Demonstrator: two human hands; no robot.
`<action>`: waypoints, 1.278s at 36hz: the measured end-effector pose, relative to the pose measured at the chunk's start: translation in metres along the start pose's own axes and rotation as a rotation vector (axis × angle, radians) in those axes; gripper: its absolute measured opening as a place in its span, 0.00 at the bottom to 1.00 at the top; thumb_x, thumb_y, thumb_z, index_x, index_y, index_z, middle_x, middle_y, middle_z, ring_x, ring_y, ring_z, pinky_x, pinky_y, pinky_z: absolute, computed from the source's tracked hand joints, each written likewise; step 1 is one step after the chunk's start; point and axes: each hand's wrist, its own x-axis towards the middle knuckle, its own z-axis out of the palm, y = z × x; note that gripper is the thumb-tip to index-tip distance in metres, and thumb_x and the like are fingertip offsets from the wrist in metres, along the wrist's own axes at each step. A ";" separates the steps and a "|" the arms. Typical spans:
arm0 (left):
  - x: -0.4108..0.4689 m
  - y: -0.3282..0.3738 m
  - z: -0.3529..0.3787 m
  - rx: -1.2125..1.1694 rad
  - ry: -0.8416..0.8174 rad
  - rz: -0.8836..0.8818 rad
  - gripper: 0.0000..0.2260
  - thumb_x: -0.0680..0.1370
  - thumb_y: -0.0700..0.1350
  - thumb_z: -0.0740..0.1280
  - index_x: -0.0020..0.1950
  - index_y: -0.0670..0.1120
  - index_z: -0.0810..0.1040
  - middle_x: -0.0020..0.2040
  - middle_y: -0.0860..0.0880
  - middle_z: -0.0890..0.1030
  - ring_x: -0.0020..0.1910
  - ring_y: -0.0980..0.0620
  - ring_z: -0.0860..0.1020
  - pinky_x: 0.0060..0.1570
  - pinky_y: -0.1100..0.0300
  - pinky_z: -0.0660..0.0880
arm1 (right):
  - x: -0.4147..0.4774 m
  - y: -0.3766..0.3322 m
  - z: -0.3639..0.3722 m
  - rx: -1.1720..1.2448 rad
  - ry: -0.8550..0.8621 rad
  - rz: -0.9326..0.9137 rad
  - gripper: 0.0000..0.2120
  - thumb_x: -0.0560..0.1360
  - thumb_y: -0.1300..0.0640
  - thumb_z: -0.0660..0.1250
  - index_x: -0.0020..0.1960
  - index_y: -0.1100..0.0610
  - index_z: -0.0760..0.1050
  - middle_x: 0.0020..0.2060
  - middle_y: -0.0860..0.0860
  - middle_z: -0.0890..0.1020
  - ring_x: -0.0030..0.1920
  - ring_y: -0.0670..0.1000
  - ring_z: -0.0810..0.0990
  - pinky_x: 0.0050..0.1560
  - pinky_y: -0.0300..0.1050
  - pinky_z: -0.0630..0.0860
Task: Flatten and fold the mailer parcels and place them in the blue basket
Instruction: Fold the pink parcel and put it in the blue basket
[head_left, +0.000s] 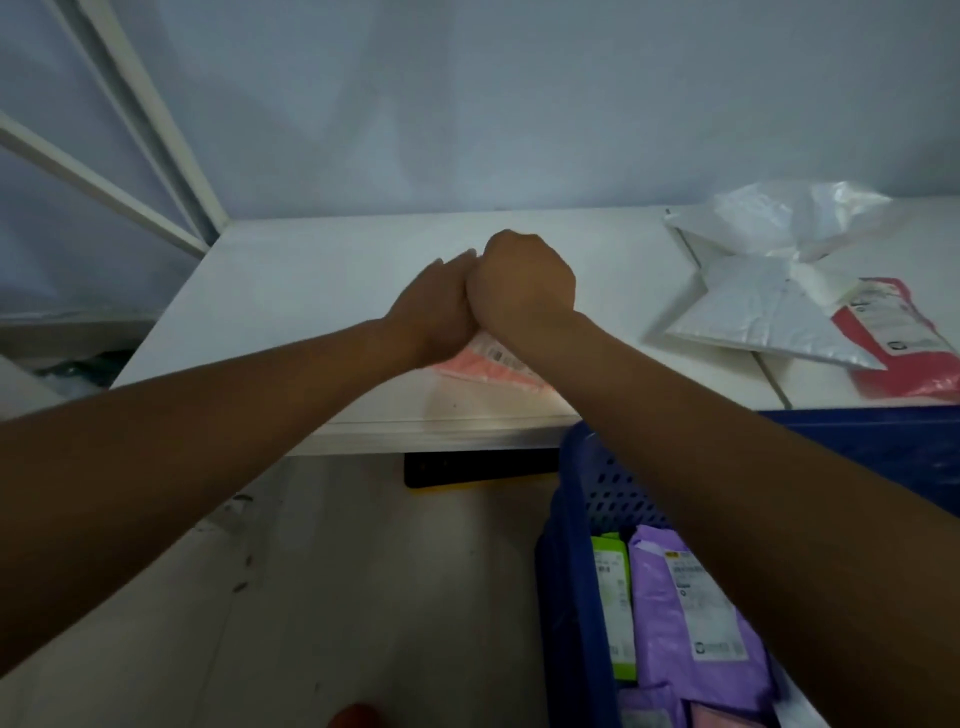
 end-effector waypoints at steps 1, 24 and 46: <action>-0.001 -0.003 0.008 0.048 -0.017 0.004 0.17 0.79 0.41 0.56 0.59 0.33 0.77 0.59 0.35 0.80 0.62 0.37 0.76 0.70 0.44 0.65 | -0.004 0.000 0.004 -0.023 -0.008 -0.010 0.11 0.79 0.59 0.59 0.55 0.58 0.78 0.54 0.54 0.82 0.56 0.56 0.80 0.47 0.46 0.71; -0.007 -0.021 0.058 0.407 -0.096 -0.135 0.26 0.85 0.56 0.40 0.82 0.50 0.48 0.82 0.47 0.47 0.80 0.48 0.44 0.78 0.46 0.41 | -0.009 0.068 0.076 -0.175 -0.162 -0.128 0.30 0.84 0.43 0.42 0.80 0.60 0.53 0.80 0.57 0.53 0.80 0.55 0.48 0.79 0.55 0.47; 0.022 -0.033 0.049 0.300 -0.084 -0.128 0.27 0.84 0.55 0.43 0.82 0.47 0.43 0.81 0.50 0.38 0.80 0.51 0.39 0.77 0.42 0.40 | 0.026 0.075 0.092 -0.245 -0.177 -0.065 0.31 0.82 0.41 0.42 0.81 0.54 0.42 0.80 0.61 0.47 0.80 0.60 0.44 0.78 0.61 0.44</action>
